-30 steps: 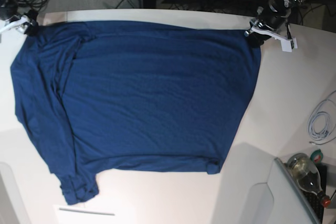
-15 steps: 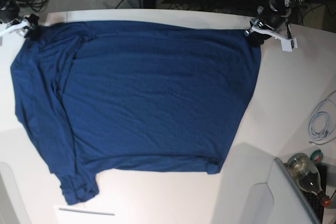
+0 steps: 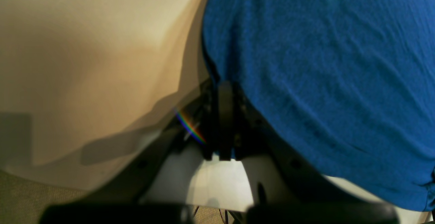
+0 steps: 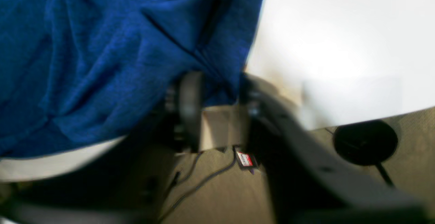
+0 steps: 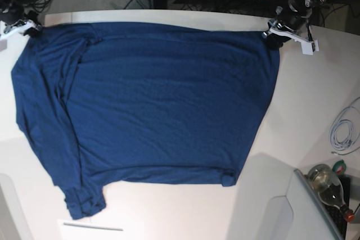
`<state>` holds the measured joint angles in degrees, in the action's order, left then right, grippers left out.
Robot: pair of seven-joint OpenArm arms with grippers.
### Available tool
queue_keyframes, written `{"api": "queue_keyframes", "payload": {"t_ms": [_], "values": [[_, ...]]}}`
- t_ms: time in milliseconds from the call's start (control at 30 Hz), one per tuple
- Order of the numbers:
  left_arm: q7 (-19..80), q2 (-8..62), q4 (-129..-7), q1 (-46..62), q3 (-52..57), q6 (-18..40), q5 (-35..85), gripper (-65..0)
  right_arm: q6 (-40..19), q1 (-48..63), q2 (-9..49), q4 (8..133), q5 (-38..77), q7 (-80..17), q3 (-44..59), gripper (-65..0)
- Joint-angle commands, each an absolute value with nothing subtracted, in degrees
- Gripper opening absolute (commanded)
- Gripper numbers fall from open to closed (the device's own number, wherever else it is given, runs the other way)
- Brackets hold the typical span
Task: Layout the t-shirt on the table in an organized manner, then fold the t-shirt properly
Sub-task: 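Hold both corners and pull them slightly apart to tension the shirt, then drag both held corners away from the shirt body to straighten it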
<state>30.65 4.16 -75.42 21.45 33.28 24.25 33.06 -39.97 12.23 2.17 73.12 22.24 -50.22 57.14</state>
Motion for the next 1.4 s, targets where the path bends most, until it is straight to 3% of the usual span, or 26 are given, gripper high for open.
{"api": "queue_keyframes", "payload": {"t_ms": [0, 100, 400, 700, 900, 1367], "values": [[31.08, 4.7, -76.09, 21.93, 33.36, 24.04, 32.57, -65.0, -40.0, 12.44, 3.03, 73.54, 21.14, -51.82, 55.16, -57.8], [31.08, 4.7, -76.26, 21.93, 33.36, 24.04, 32.57, -65.0, -40.0, 12.53, 3.47, 73.8, 21.23, -51.74, 52.35, -65.0], [31.16, 4.7, -88.04, 27.38, 33.63, 23.78, 32.57, -65.0, -40.0, 14.2, 3.47, 84.62, 20.97, -59.03, 52.88, -64.8], [32.48, 4.7, -92.0, 30.64, 33.71, 23.69, 32.57, -65.0, -40.0, 15.78, 3.3, 93.23, 20.88, -63.08, 52.88, -64.8], [38.55, 4.18, -95.78, 31.6, 37.05, 23.69, 32.57, -65.0, -40.0, 17.19, 3.47, 94.02, 20.88, -65.63, 52.88, -64.8], [38.9, 4.18, -96.31, 31.69, 38.55, 23.69, 32.57, -65.0, -40.0, 17.8, 3.47, 98.07, 20.88, -66.07, 52.26, -64.8]]}}
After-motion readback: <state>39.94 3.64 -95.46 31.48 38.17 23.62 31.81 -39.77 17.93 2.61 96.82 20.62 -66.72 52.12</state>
